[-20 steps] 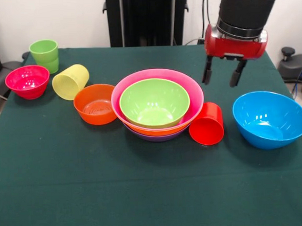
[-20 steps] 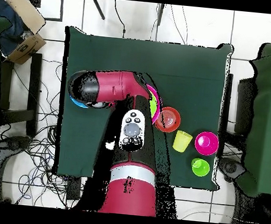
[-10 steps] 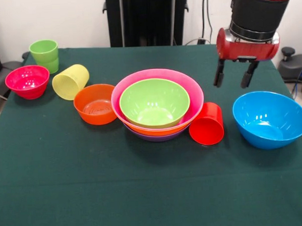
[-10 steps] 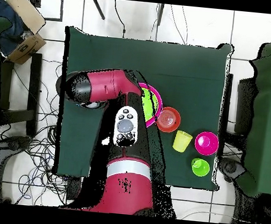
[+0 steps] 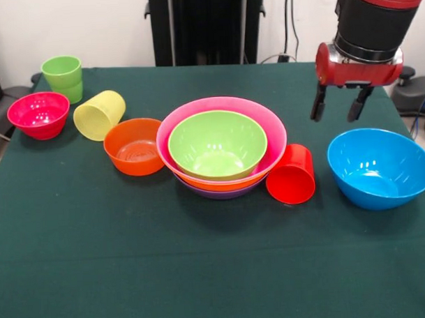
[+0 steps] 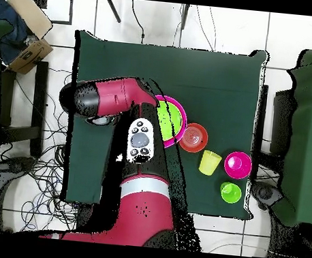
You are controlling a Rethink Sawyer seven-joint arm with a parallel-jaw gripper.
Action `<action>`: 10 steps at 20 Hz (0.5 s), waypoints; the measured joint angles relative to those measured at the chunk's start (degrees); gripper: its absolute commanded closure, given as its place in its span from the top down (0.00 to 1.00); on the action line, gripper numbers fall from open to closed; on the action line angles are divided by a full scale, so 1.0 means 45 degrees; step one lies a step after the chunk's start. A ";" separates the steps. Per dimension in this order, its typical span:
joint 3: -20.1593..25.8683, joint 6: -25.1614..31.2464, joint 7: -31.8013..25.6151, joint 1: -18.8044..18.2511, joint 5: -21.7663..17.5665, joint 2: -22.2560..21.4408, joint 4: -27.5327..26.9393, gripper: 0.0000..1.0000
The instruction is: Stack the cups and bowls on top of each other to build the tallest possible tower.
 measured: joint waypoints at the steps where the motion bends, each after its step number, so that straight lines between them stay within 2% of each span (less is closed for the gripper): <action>1: 0.0029 0.0021 0.0000 0.0008 -0.0003 0.0004 -0.0002 1.00; 5: 0.0044 -0.0177 0.0000 0.0117 -0.0108 -0.0010 0.0019 1.00; 7: -0.0051 -0.0896 0.0021 0.0264 -0.0177 -0.0052 0.0116 1.00; 9: -0.0115 -0.2360 0.0021 0.0446 -0.0187 -0.0103 0.0318 1.00; 10: -0.0115 -0.2666 0.0021 0.0471 -0.0187 -0.0103 0.0352 1.00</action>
